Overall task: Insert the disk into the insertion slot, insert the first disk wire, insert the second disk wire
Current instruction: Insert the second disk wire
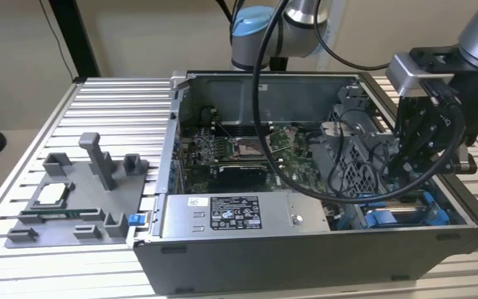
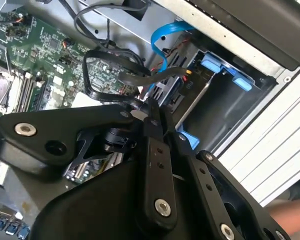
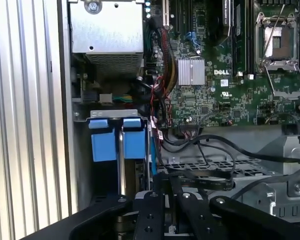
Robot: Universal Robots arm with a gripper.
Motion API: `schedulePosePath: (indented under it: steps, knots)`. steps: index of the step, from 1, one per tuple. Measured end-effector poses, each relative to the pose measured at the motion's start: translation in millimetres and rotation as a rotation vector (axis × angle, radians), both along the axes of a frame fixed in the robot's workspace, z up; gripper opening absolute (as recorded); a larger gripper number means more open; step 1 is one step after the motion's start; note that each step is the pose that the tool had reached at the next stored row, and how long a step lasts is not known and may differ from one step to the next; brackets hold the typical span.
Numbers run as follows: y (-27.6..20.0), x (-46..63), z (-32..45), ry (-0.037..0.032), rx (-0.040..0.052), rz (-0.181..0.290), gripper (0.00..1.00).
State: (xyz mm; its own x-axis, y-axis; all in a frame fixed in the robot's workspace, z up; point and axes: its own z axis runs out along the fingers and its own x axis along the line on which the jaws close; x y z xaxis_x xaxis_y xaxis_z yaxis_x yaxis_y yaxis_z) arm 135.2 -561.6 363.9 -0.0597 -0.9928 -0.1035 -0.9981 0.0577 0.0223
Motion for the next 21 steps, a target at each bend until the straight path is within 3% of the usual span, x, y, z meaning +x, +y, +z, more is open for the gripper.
schedulePosePath:
  steps: [3, 7, 9, 11, 13, 15, 19, 21]
  knots:
    - [0.4, -0.1, -1.2, -0.0097, 0.0003, 0.000, 0.00]
    - [-0.5, -0.5, -1.2, -0.0150, -0.0018, 0.000, 0.00]
    - [-1.7, -0.6, -1.2, -0.0159, -0.0113, 0.000, 0.00]
    - [-3.0, -0.6, -1.5, -0.0172, -0.0271, 0.000, 0.00]
    - [-4.0, -0.8, -2.1, -0.0215, -0.0370, 0.000, 0.00]
    - [-4.7, -1.0, -3.5, -0.0336, -0.0391, 0.000, 0.00]
    - [-5.2, -3.4, -6.0, -0.0703, -0.0434, -0.001, 0.00]
    - [-5.7, -4.6, -7.1, -0.0827, -0.0482, -0.002, 0.00]
